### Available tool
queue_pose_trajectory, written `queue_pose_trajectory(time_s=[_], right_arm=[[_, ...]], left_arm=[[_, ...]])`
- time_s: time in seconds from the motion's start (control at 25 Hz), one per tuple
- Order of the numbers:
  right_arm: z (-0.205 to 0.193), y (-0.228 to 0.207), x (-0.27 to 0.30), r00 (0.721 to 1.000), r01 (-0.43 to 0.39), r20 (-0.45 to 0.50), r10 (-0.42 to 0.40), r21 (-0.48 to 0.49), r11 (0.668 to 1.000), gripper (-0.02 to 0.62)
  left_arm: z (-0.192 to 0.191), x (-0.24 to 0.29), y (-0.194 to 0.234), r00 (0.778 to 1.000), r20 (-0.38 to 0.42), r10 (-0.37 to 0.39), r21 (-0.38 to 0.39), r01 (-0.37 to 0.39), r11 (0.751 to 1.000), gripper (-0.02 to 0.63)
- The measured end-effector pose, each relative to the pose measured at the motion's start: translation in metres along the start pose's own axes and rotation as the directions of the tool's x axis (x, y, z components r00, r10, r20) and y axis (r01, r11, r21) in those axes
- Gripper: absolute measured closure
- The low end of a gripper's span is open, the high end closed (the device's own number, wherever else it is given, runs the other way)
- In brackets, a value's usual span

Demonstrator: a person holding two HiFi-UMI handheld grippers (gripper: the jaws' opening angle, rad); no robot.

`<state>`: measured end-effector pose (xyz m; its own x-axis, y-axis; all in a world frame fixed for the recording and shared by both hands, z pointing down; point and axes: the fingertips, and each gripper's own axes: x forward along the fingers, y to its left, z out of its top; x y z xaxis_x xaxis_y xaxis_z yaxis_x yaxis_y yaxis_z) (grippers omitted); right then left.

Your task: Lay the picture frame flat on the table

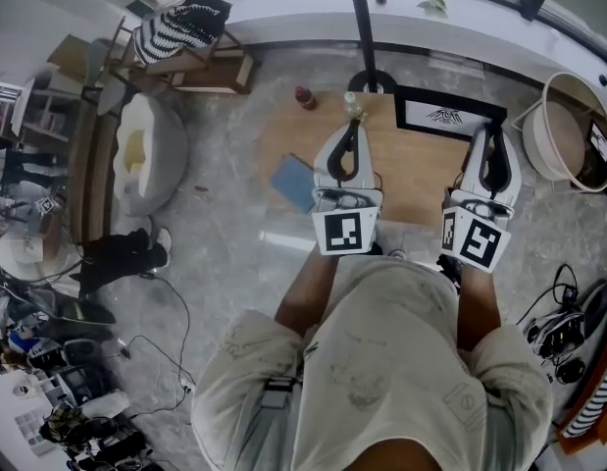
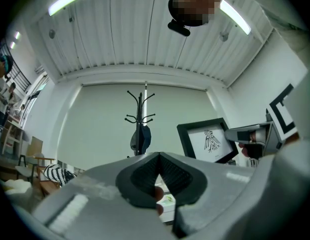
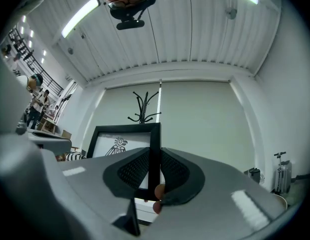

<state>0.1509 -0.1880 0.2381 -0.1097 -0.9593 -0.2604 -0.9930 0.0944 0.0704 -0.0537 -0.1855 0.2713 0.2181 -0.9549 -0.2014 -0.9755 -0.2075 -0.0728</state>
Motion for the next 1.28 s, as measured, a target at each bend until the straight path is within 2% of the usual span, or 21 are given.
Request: queue_pose_trajectory(time_s=[0.76, 1.28], right_arm=[[-0.0048, -0.0012, 0.0013, 1.0, -0.011, -0.025, 0.012, 0.034, 0.999, 0.525], [-0.0062, -0.001, 0.0025, 1.0, -0.013, -0.028, 0.014, 0.022, 1.0, 0.525]], left_arm=[[0.0024, -0.001, -0.0001, 1.0, 0.0, 0.007, 0.001, -0.007, 1.0, 0.601], [0.0028, -0.001, -0.0005, 1.0, 0.002, 0.003, 0.01, -0.003, 1.0, 0.601]])
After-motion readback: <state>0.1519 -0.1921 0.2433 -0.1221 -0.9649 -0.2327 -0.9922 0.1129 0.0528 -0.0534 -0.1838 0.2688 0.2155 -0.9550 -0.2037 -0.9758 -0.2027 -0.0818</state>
